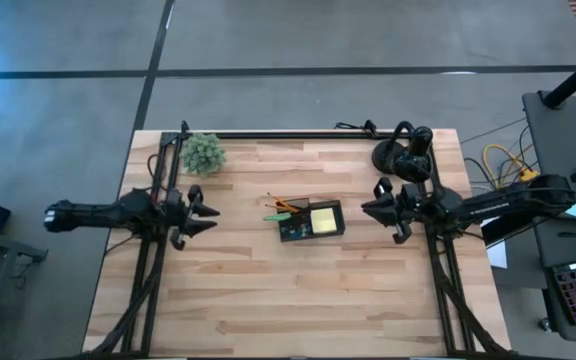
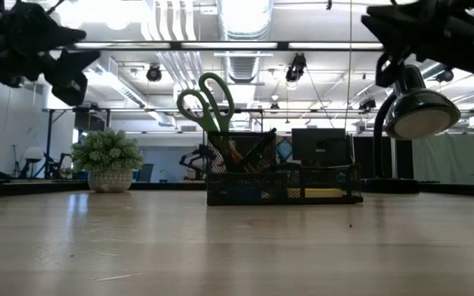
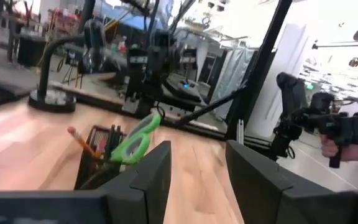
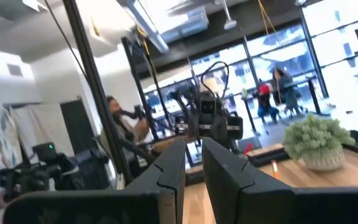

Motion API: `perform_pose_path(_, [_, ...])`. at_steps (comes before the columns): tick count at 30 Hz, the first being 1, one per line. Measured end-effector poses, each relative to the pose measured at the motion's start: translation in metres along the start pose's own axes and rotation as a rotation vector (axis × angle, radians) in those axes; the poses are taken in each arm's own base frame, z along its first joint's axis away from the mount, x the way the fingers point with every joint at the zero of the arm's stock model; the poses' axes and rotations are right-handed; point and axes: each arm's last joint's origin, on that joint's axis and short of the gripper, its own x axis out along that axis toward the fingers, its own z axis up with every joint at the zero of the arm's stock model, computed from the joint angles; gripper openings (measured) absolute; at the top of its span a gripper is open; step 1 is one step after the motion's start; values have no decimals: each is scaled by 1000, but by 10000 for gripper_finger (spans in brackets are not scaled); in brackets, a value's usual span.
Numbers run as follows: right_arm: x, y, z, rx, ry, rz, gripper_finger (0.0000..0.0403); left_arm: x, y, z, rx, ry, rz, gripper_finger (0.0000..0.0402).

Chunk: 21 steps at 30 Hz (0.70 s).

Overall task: Pick and place office supplies into organizer
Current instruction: Return to Home Position

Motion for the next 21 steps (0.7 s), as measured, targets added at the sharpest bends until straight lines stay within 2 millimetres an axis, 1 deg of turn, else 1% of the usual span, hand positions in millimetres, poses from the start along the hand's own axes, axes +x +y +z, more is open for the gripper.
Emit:
perform_pose_path(3, [-8,-2,-6,7,-8,-5,48,-2,-1,2,29,-14,-5,139])
perform_pose_path(11, [-9,-5,-16,19,107,-43,47,-2,4,-10,-5,90,48,139])
perform_pose_path(21, [-13,-8,-27,28,237,-69,47,-1,5,-12,-5,111,73,139])
